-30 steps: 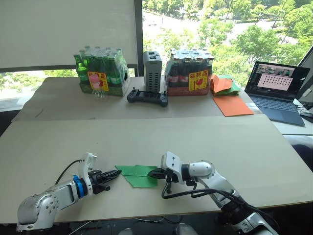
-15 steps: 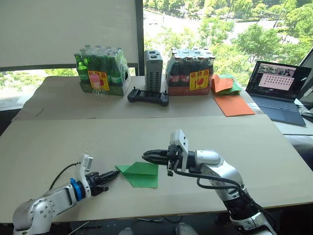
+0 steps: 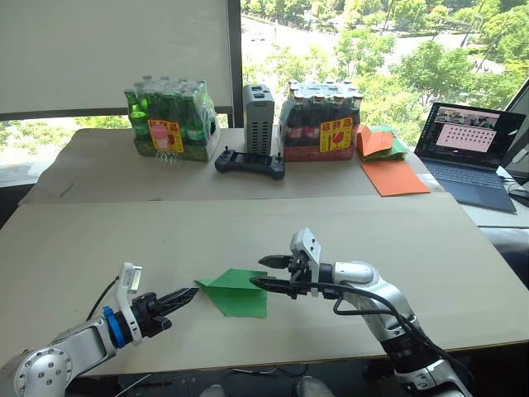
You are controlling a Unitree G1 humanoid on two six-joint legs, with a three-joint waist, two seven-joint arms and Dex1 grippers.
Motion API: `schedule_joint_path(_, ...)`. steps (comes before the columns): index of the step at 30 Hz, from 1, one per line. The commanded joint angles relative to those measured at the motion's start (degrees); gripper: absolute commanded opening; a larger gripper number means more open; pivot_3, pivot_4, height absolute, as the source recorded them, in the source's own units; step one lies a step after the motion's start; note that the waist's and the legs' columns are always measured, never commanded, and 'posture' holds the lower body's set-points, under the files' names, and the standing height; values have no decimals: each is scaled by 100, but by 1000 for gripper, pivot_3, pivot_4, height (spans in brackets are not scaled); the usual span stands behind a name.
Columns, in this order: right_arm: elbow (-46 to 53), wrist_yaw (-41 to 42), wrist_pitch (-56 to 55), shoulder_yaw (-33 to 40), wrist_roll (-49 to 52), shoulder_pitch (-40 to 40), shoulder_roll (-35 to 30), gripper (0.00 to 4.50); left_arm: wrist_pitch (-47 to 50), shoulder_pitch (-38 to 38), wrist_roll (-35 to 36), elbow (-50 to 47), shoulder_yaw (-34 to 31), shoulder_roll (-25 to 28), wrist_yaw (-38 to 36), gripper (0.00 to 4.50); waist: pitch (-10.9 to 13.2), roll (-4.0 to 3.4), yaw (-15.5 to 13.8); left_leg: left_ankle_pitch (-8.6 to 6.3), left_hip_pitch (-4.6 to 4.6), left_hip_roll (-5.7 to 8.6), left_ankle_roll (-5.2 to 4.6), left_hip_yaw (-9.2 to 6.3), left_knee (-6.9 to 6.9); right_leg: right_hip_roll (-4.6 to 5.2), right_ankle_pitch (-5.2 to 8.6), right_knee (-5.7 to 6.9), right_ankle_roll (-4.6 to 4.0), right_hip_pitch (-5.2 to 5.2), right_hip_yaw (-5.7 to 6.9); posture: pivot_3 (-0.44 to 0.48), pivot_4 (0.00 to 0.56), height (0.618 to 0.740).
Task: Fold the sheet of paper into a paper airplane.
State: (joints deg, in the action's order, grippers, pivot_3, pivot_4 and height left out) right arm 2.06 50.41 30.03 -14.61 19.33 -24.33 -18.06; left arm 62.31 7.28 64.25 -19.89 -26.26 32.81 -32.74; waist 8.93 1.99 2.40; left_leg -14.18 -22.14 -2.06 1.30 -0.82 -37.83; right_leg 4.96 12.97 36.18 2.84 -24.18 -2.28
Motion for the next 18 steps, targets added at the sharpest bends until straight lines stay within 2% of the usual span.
schedule_joint_path(1, -72, -61, 238, 143, 104, -164, 12, 2940, -70, 67, 212, -220, -133, 102, -45, 0, 0, 0, -1, 0, 0, 0, 0, 0, 0, 0, 0, -1, 0, 0, 0, 0, 150, 727)
schedule_joint_path(16, -2, 112, 790, -11, 154, -79, -110, 2940, -296, 109, 40, -30, -24, 141, 51, 0, 0, 0, -2, 0, -2, 0, 0, 0, 0, 0, 0, -2, 0, 0, 1, 0, 150, 727)
schedule_joint_path(18, 36, 106, 801, -1, 156, -64, -99, 2423, -323, 103, -2, 6, -10, 144, 62, 0, 0, -1, -1, 0, -2, 0, 0, 0, 0, 0, 0, -3, 0, 0, 1, 0, 150, 727)
